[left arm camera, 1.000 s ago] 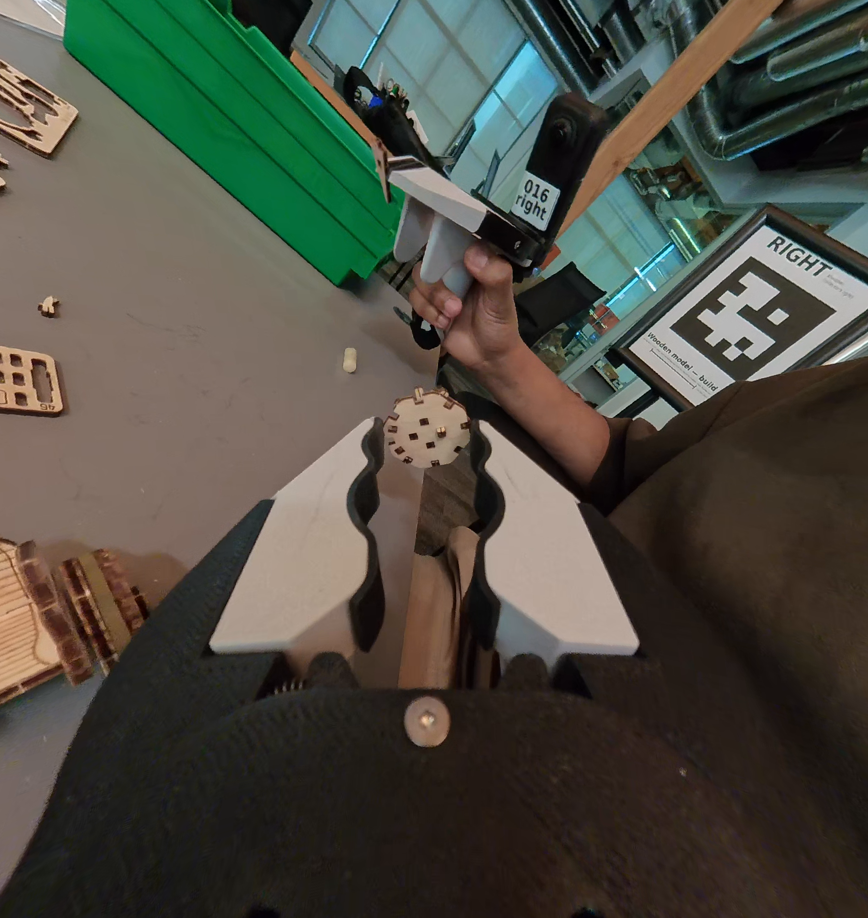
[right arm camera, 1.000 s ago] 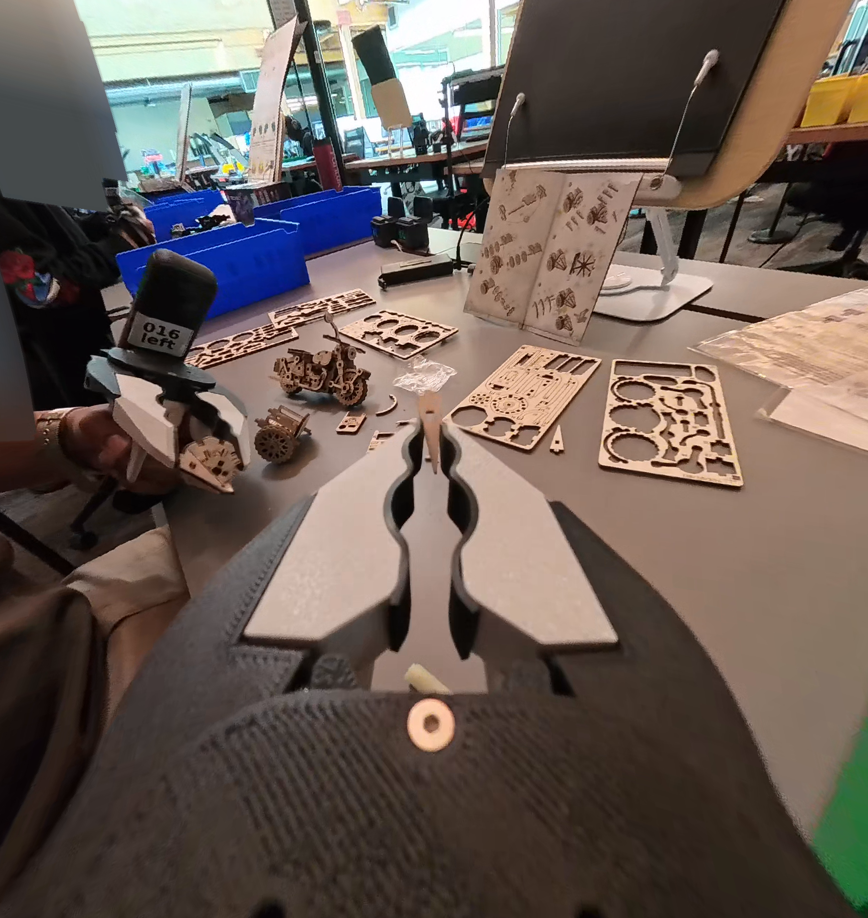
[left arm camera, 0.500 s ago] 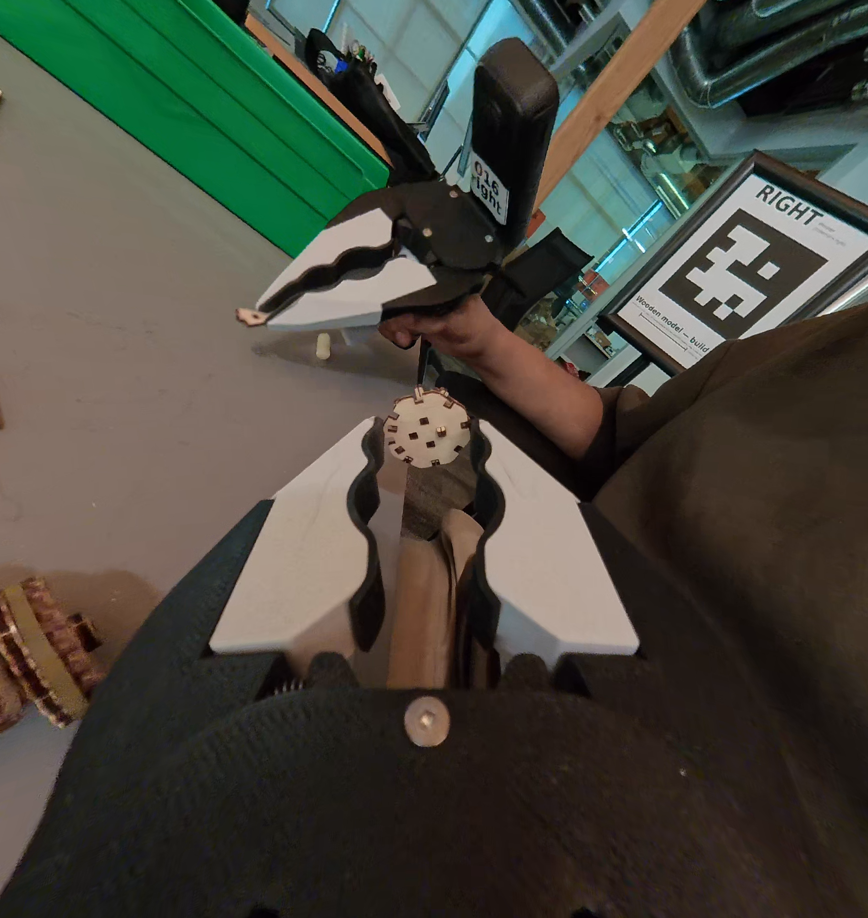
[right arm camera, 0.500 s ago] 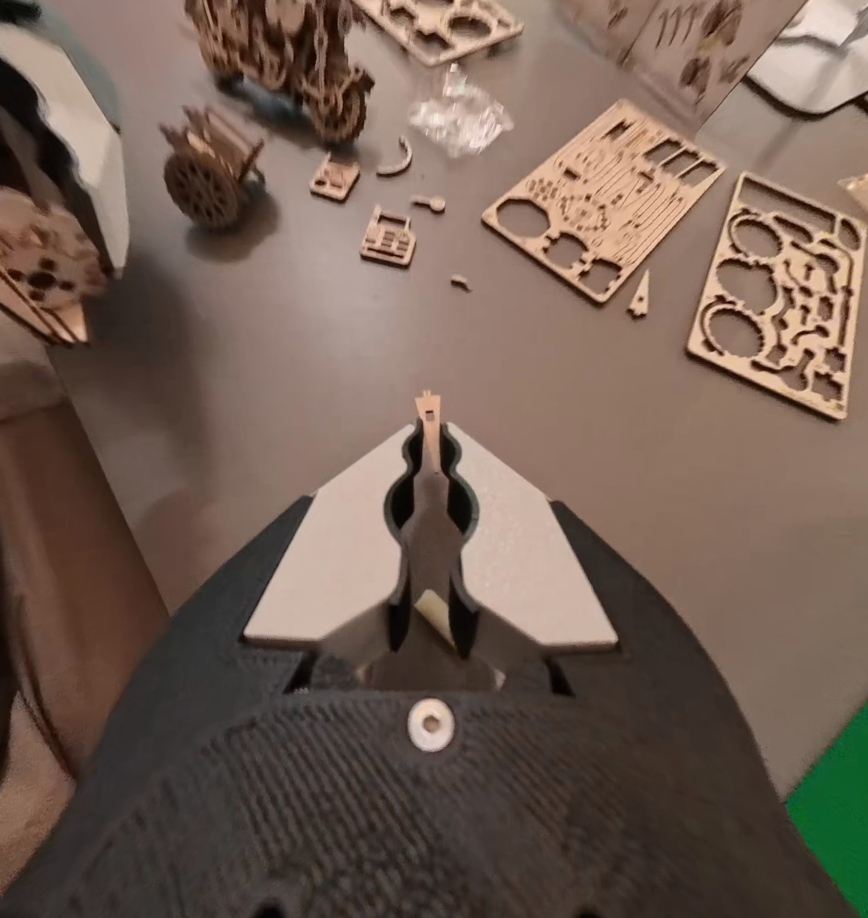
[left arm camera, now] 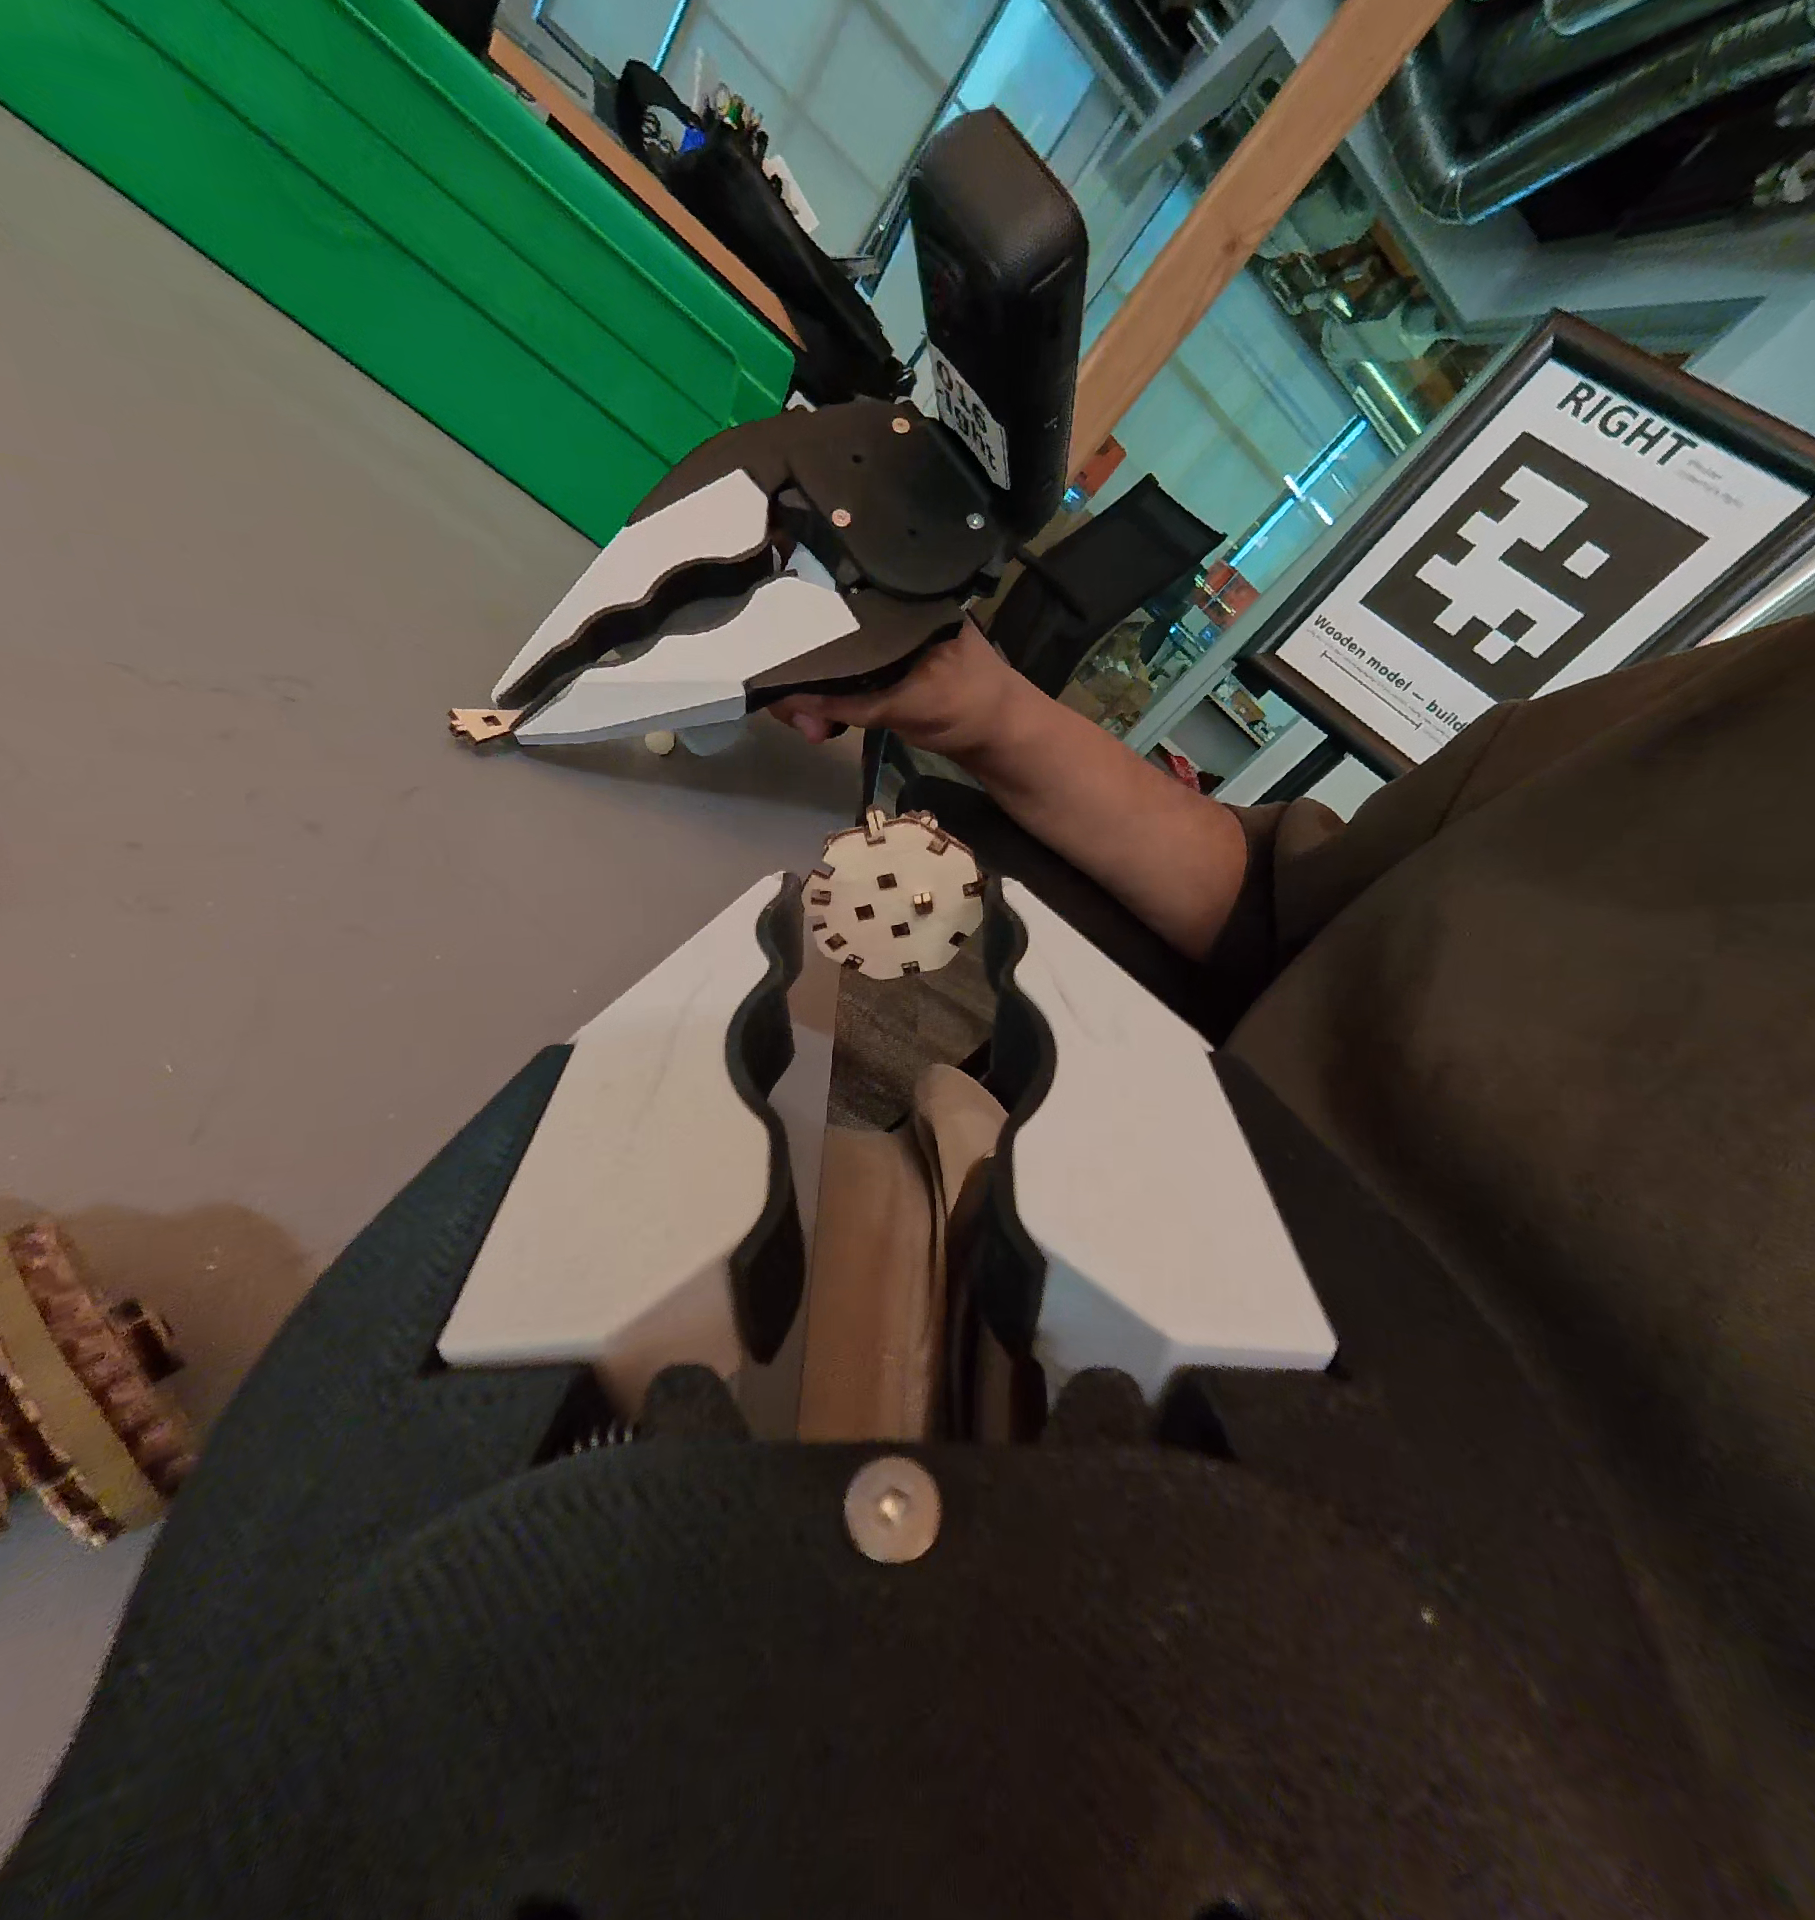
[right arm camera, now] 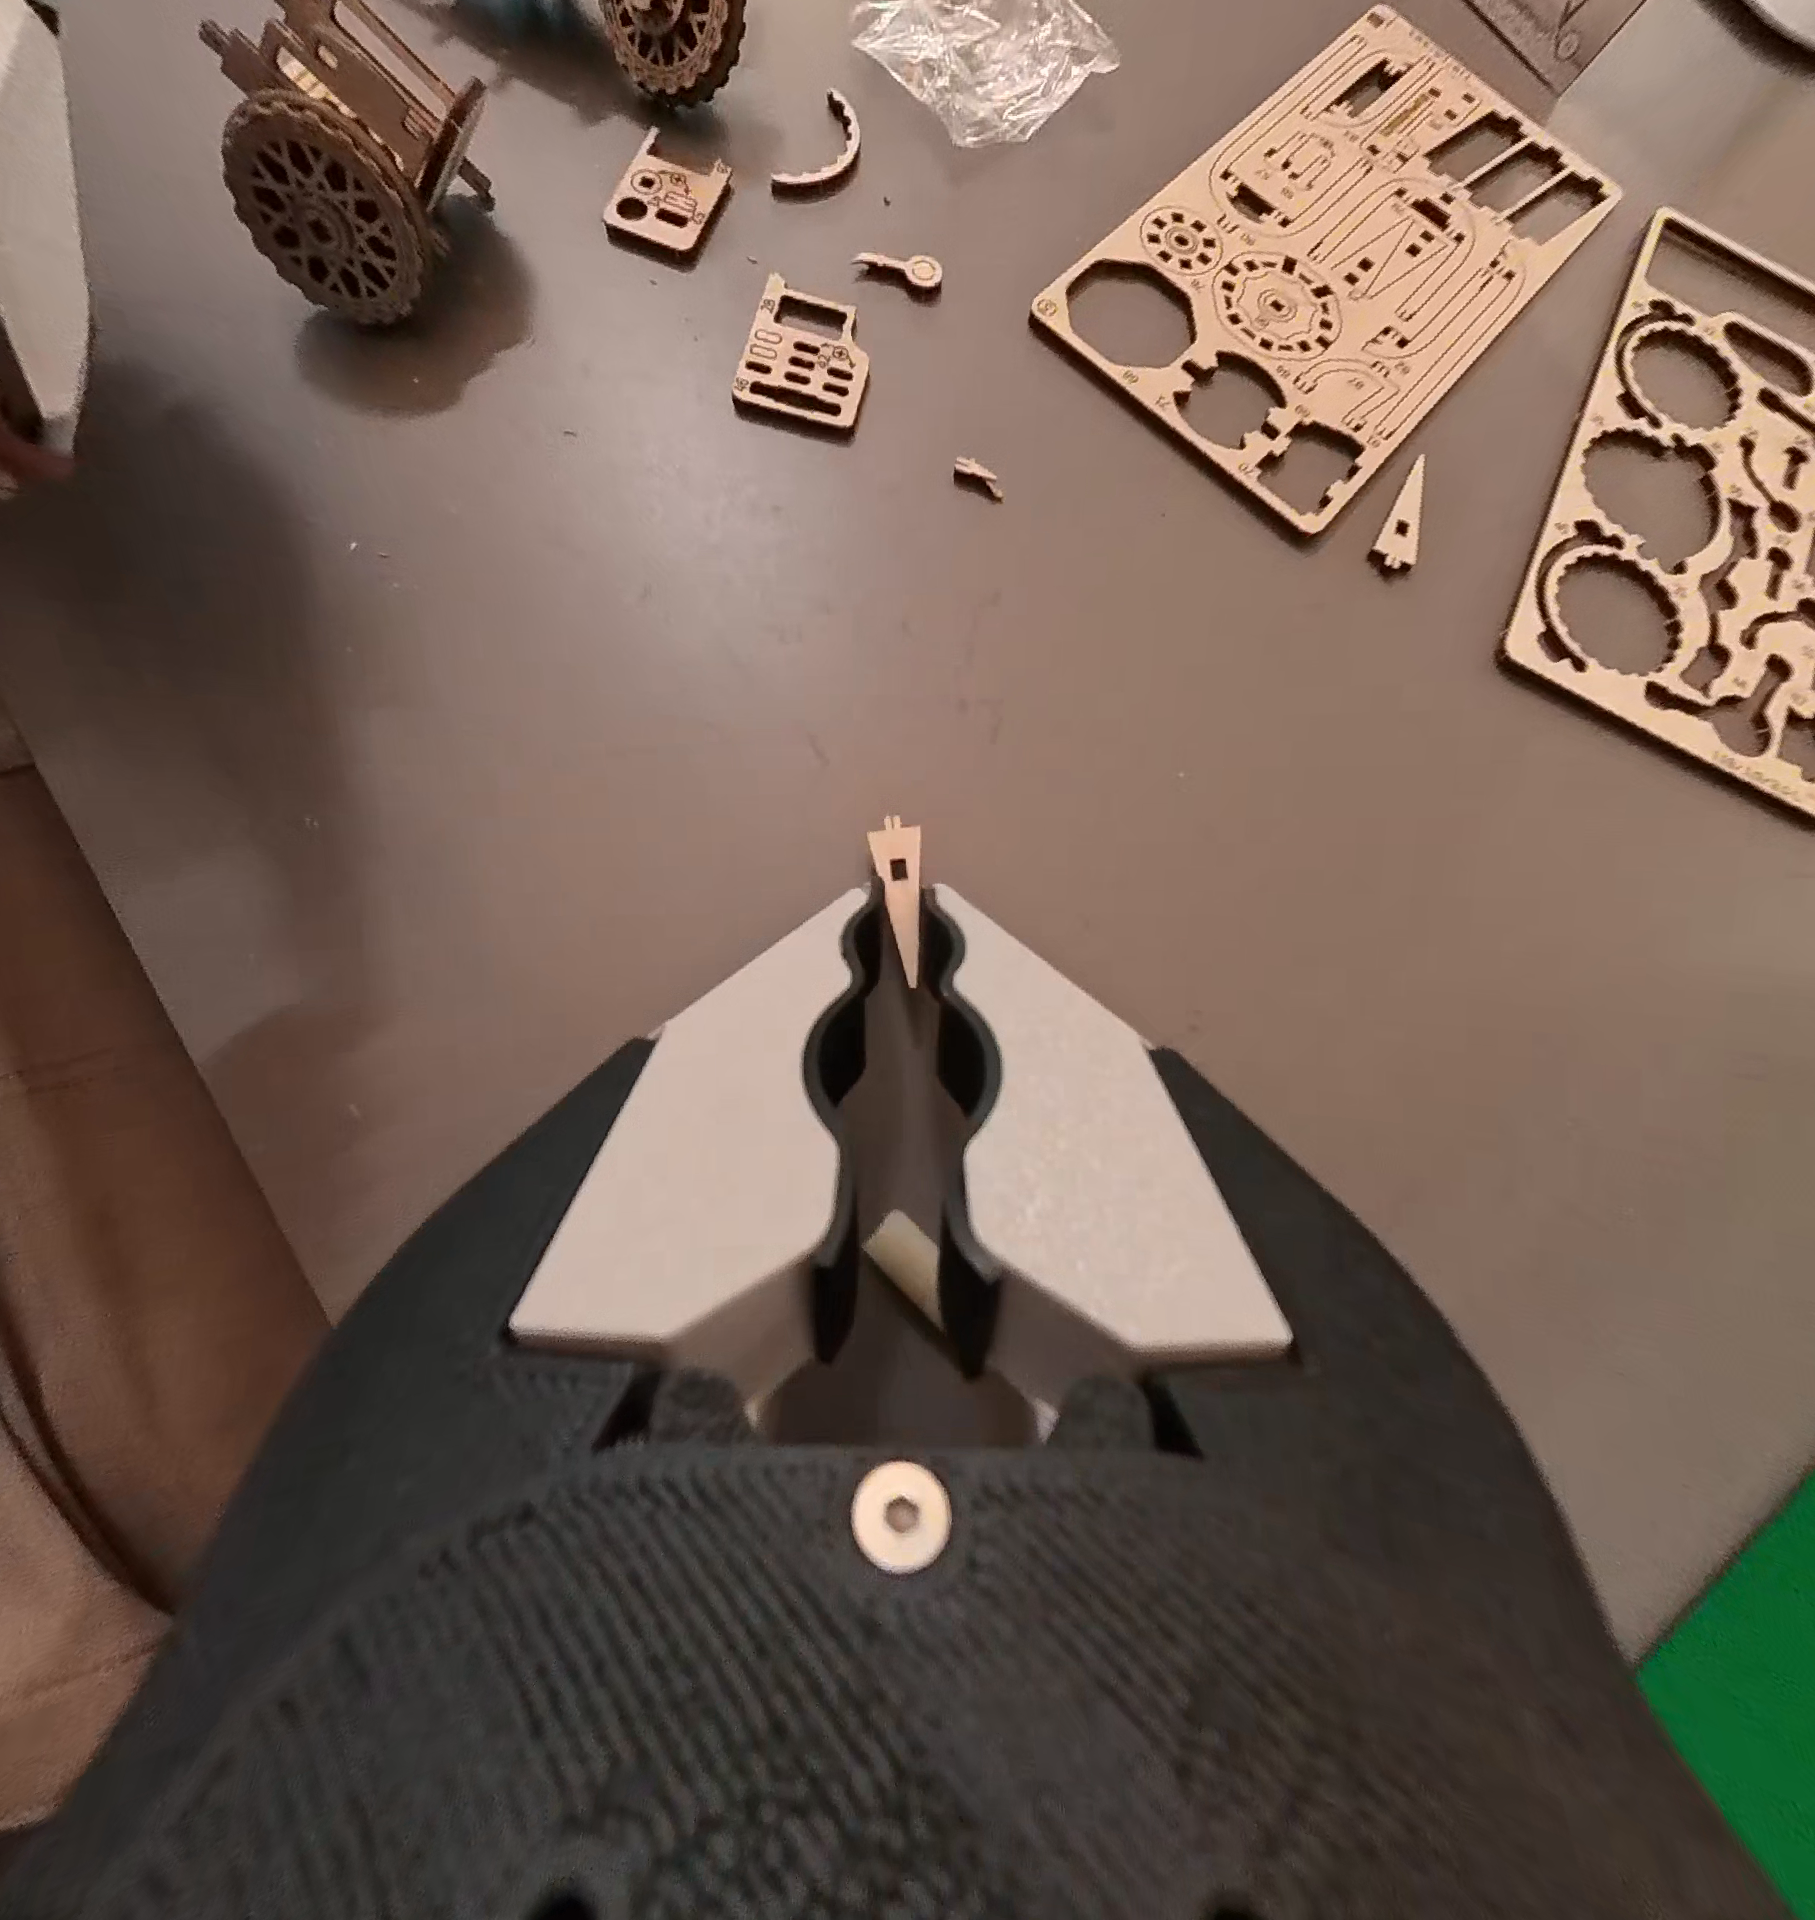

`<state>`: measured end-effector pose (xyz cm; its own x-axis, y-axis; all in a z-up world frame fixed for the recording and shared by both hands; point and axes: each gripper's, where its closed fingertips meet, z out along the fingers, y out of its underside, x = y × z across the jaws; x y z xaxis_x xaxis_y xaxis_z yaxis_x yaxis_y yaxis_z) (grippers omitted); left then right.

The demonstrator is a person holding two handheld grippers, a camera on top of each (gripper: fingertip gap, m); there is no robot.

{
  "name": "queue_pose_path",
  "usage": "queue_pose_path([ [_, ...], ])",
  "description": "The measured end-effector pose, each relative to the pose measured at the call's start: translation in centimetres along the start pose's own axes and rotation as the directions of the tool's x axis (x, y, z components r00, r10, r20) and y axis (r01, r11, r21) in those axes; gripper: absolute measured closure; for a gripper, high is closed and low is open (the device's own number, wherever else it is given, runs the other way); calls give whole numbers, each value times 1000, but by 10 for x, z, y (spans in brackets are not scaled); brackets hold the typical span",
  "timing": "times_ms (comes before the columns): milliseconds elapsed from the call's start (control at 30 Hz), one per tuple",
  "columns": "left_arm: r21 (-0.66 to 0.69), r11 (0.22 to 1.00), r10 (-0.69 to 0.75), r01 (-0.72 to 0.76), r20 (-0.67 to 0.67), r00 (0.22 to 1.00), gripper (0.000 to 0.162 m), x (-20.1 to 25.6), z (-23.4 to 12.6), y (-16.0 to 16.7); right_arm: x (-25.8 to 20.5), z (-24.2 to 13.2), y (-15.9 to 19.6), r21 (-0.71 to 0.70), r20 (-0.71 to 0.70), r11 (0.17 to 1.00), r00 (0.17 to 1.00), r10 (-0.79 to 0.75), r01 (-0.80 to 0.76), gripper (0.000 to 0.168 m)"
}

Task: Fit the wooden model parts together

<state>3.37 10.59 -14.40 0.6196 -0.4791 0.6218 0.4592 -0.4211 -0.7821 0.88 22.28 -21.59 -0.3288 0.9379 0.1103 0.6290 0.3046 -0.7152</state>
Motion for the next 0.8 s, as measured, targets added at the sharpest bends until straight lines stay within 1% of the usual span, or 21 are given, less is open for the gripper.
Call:
queue_pose_path([
  [33,1,1000,-1,1,0,1000,130,0,0,0,-1,0,-1,5,1,1000,1000,-3,3,163],
  [133,4,1000,-7,7,7,1000,130,-2,0,-1,-4,-5,-10,55,19,998,1000,-8,7,163],
  [267,7,999,-41,41,14,999,130,-5,-1,-1,-17,-20,-33,194,110,981,994,-11,-11,164],
  [367,18,998,-64,64,5,998,130,-6,-3,-3,-36,-38,-52,312,225,950,973,-43,-30,164],
  [433,22,997,-75,75,-2,997,130,-6,-4,-4,-48,-51,-65,366,311,927,950,-42,-78,164],
  [533,22,996,-83,83,-6,997,130,-6,-4,-4,-68,-62,-75,370,439,915,898,-21,-160,164],
  [600,16,997,-80,80,-8,997,130,-6,-3,-3,-80,-62,-76,351,490,920,871,-23,-173,164],
  [700,-4,998,-59,59,-4,998,131,-5,-2,0,-92,-56,-74,309,506,940,862,-30,-149,164],
  [800,-31,999,-36,36,9,999,130,-4,1,4,-101,-55,-75,313,511,942,858,-60,-120,164],
])
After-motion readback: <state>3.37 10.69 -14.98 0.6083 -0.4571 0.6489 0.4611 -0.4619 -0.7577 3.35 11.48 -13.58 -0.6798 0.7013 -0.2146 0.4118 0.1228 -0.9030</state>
